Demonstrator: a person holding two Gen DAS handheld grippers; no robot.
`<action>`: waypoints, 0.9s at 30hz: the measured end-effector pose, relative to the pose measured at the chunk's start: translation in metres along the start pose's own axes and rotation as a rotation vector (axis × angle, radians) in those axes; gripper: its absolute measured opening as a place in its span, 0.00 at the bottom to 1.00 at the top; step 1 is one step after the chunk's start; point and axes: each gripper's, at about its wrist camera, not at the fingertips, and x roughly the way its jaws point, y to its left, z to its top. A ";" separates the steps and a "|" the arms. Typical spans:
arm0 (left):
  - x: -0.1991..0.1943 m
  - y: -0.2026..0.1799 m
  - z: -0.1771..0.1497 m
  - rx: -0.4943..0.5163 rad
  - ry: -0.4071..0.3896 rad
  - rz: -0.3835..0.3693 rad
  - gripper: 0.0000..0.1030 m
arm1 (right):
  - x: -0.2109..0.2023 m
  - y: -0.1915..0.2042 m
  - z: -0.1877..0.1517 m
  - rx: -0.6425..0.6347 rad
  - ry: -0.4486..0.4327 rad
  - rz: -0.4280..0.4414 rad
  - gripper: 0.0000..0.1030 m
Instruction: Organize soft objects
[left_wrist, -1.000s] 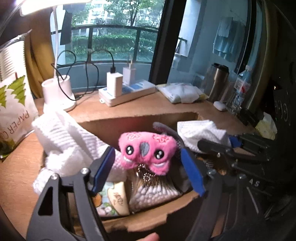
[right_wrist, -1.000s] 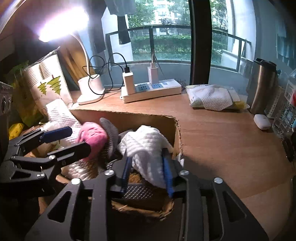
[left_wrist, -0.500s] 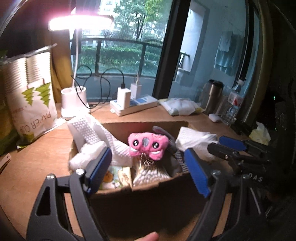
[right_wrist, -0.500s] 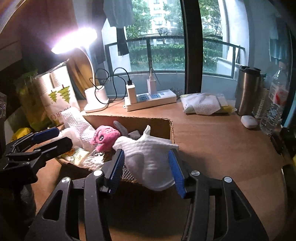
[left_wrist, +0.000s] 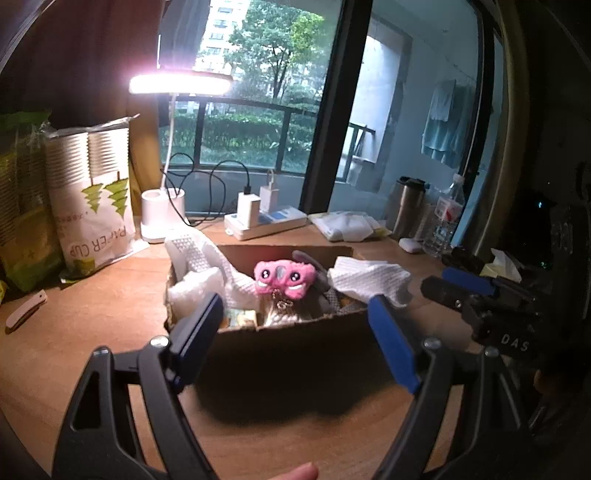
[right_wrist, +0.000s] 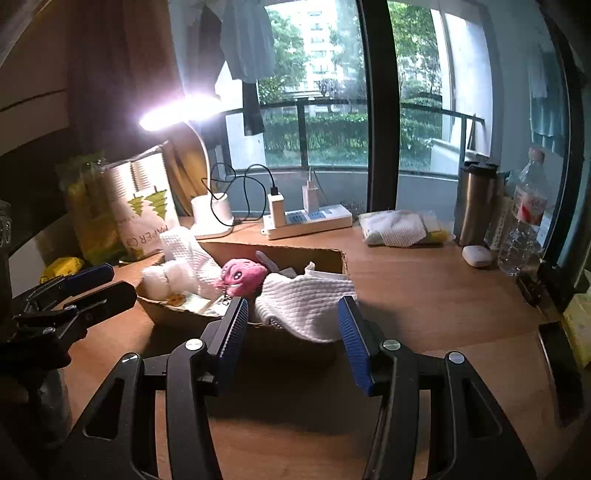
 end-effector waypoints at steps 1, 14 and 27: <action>-0.004 -0.002 -0.001 0.001 -0.004 0.000 0.80 | -0.004 0.001 -0.001 -0.001 -0.005 0.001 0.52; -0.050 -0.009 -0.013 0.030 -0.062 -0.001 0.80 | -0.048 0.024 -0.017 -0.032 -0.060 0.008 0.53; -0.099 -0.024 -0.014 0.073 -0.150 -0.001 0.80 | -0.095 0.041 -0.024 -0.052 -0.132 -0.005 0.53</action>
